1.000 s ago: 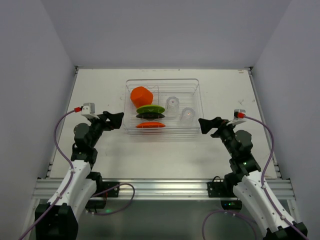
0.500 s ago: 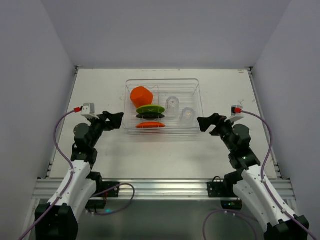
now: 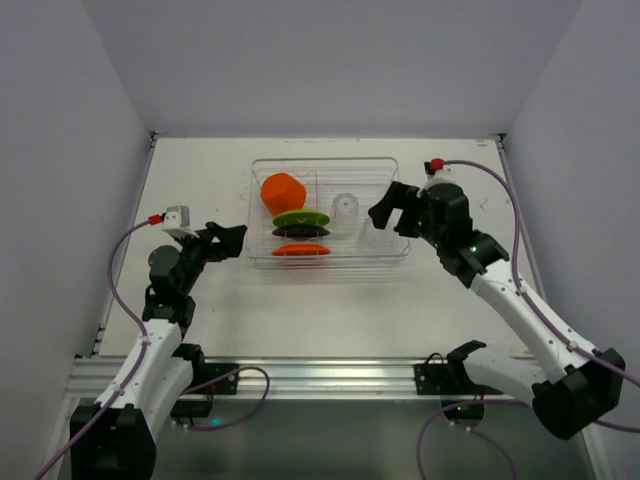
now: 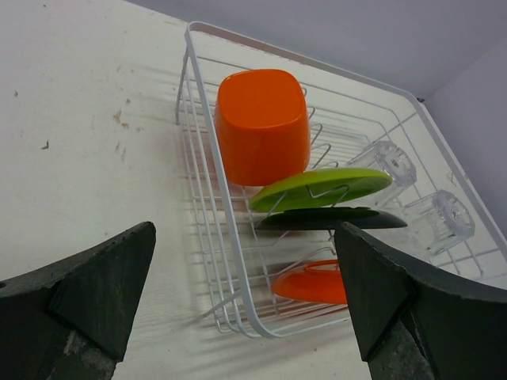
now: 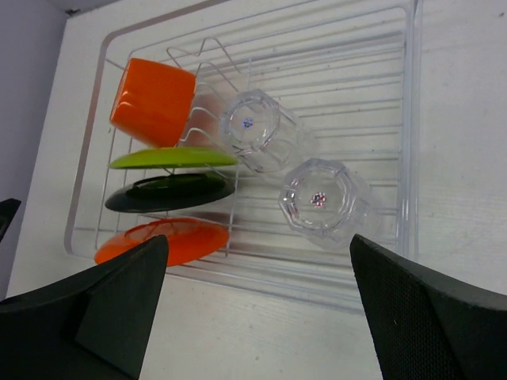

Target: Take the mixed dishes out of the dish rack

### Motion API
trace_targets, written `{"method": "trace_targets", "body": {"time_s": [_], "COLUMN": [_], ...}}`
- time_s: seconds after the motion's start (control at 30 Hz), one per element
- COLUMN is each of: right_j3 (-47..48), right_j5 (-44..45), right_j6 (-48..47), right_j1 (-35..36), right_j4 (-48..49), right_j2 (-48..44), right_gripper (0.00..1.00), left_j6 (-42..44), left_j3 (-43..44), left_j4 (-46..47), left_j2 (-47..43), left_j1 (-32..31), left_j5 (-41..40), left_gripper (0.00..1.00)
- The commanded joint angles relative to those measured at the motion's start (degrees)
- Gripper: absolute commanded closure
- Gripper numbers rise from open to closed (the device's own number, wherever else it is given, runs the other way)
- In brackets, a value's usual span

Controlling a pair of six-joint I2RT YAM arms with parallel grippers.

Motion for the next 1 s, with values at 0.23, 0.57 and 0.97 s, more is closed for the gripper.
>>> {"method": "trace_targets", "body": {"time_s": [0.23,0.57,0.97], "right_j3": [27.6,34.9,37.7], "right_j5": [7.5,10.6,10.4], "right_j6": [5.3,5.7,3.6], "right_j1": [4.0,5.5,5.5], "right_j4": [-29.0,-35.5,-36.3], "right_j2": [22.0,30.3,37.4], "right_gripper": [0.01,0.01,0.01], "left_j6": [0.9,0.9,0.9], "left_j3": [1.2,1.7,1.7], "left_j4": [0.1,-0.6,-0.6], "left_j2": [0.1,0.1,0.7], "left_j1": [-0.3,-0.3,-0.3], "left_j5": [-0.7,-1.1,-1.0], "left_gripper": [0.00,0.00,0.00]}}
